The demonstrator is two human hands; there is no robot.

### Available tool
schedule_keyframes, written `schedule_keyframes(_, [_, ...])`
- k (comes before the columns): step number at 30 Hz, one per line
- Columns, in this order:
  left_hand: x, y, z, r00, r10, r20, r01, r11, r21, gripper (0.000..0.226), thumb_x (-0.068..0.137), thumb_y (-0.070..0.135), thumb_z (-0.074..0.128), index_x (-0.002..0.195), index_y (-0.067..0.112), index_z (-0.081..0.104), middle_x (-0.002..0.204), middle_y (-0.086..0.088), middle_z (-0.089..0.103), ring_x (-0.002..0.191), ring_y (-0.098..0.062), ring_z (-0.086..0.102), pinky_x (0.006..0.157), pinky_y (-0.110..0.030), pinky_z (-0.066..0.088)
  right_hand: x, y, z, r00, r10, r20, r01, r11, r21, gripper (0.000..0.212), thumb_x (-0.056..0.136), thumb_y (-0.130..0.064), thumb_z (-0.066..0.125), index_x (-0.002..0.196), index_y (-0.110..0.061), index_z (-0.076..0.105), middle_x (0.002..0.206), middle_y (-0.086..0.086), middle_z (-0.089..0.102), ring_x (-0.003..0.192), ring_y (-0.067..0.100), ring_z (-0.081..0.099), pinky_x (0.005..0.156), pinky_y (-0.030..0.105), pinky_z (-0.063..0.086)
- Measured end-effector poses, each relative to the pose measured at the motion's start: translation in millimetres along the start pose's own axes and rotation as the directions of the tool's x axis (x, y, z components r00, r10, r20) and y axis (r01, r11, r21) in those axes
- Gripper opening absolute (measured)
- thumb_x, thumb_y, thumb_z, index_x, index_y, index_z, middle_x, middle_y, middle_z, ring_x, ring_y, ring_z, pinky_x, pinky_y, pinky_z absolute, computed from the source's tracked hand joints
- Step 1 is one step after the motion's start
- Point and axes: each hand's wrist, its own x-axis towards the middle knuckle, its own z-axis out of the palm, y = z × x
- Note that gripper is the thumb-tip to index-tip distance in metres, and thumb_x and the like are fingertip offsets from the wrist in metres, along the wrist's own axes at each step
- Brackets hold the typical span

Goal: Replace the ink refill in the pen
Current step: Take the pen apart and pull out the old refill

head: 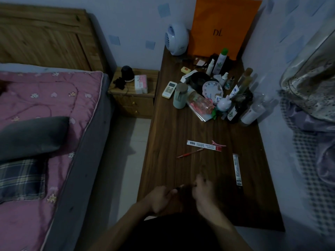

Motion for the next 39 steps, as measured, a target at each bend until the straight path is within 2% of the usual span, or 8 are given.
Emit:
schedule_keyframes(3, [-9, -28, 1, 0.986, -0.116, -0.123, 0.116, 0.993, -0.009, 0.05, 0.101, 0.045, 0.038, 0.079, 0.006, 0.06, 0.076, -0.02, 0.067, 0.079, -0.032, 0.065, 0.058, -0.027, 0.028, 23, -4, -36, 0.999, -0.018, -0.035, 0.016, 0.997, -0.082, 0.036, 0.098, -0.043, 0.053, 0.081, -0.014, 0.066, 0.06, -0.001, 0.054, 0.05, 0.014, 0.049, 0.046, 0.028, 0.038])
schedule_keyframes(6, [-10, -37, 8, 0.975, -0.166, -0.149, 0.166, 0.986, -0.015, 0.056, 0.1, 0.049, 0.037, 0.065, 0.009, 0.055, 0.067, -0.013, 0.063, 0.078, -0.031, 0.066, 0.062, -0.037, 0.039, 32, 3, -42, 0.993, -0.008, 0.115, 0.033, 0.974, -0.223, 0.032, 0.099, -0.046, 0.051, 0.089, -0.021, 0.068, 0.07, -0.004, 0.062, 0.061, 0.013, 0.058, 0.053, 0.026, 0.042])
schedule_keyframes(11, [3, -40, 12, 0.983, -0.097, -0.155, 0.104, 0.994, 0.035, 0.052, 0.1, 0.05, 0.033, 0.107, 0.011, 0.067, 0.091, -0.018, 0.072, 0.086, -0.032, 0.068, 0.073, -0.041, 0.051, 48, 23, -28, 0.974, -0.107, 0.198, 0.196, 0.837, -0.511, 0.016, 0.094, -0.036, 0.064, 0.1, -0.023, 0.071, 0.097, -0.004, 0.071, 0.09, 0.014, 0.065, 0.08, 0.035, 0.055])
schedule_keyframes(13, [7, -39, 14, 0.988, -0.064, -0.143, 0.072, 0.996, 0.053, 0.046, 0.102, 0.046, 0.031, 0.127, 0.021, 0.061, 0.099, -0.016, 0.073, 0.09, -0.031, 0.068, 0.075, -0.041, 0.052, 48, 26, -23, 0.971, -0.16, 0.177, 0.233, 0.788, -0.57, 0.007, 0.089, -0.031, 0.071, 0.092, -0.027, 0.067, 0.094, -0.007, 0.066, 0.09, 0.013, 0.063, 0.077, 0.03, 0.051])
schedule_keyframes(21, [30, -38, 18, 0.981, -0.142, -0.134, 0.137, 0.989, -0.051, 0.041, 0.103, 0.04, 0.034, 0.117, 0.012, 0.061, 0.1, -0.016, 0.071, 0.092, -0.034, 0.068, 0.07, -0.035, 0.048, 65, 28, -17, 0.949, -0.263, 0.176, 0.311, 0.679, -0.665, 0.013, 0.089, -0.025, 0.07, 0.103, -0.026, 0.07, 0.089, -0.013, 0.066, 0.075, 0.001, 0.058, 0.06, 0.015, 0.042])
schedule_keyframes(30, [48, -26, 25, 0.984, -0.138, -0.115, 0.127, 0.987, -0.102, 0.042, 0.104, 0.035, 0.037, 0.137, 0.016, 0.053, 0.126, -0.011, 0.067, 0.113, -0.027, 0.063, 0.086, -0.029, 0.049, 69, 41, -24, 0.867, -0.409, 0.284, 0.443, 0.373, -0.815, 0.021, 0.093, -0.036, 0.061, 0.113, -0.03, 0.064, 0.109, -0.004, 0.067, 0.094, 0.016, 0.066, 0.071, 0.029, 0.052])
schedule_keyframes(34, [50, -23, 25, 0.983, -0.158, -0.095, 0.147, 0.982, -0.118, 0.042, 0.103, 0.036, 0.037, 0.133, 0.013, 0.057, 0.125, -0.013, 0.067, 0.114, -0.029, 0.063, 0.091, -0.04, 0.052, 70, 44, -30, 0.852, -0.459, 0.252, 0.426, 0.329, -0.843, 0.024, 0.091, -0.04, 0.065, 0.111, -0.029, 0.069, 0.119, 0.0, 0.055, 0.099, 0.018, 0.061, 0.071, 0.025, 0.041])
schedule_keyframes(39, [47, -24, 25, 0.986, -0.132, -0.102, 0.119, 0.985, -0.125, 0.042, 0.103, 0.036, 0.038, 0.134, 0.016, 0.056, 0.124, -0.012, 0.068, 0.114, -0.028, 0.064, 0.091, -0.039, 0.052, 74, 41, -31, 0.848, -0.457, 0.269, 0.443, 0.331, -0.833, 0.029, 0.093, -0.034, 0.064, 0.119, -0.023, 0.07, 0.116, 0.002, 0.06, 0.107, 0.022, 0.058, 0.085, 0.032, 0.048])
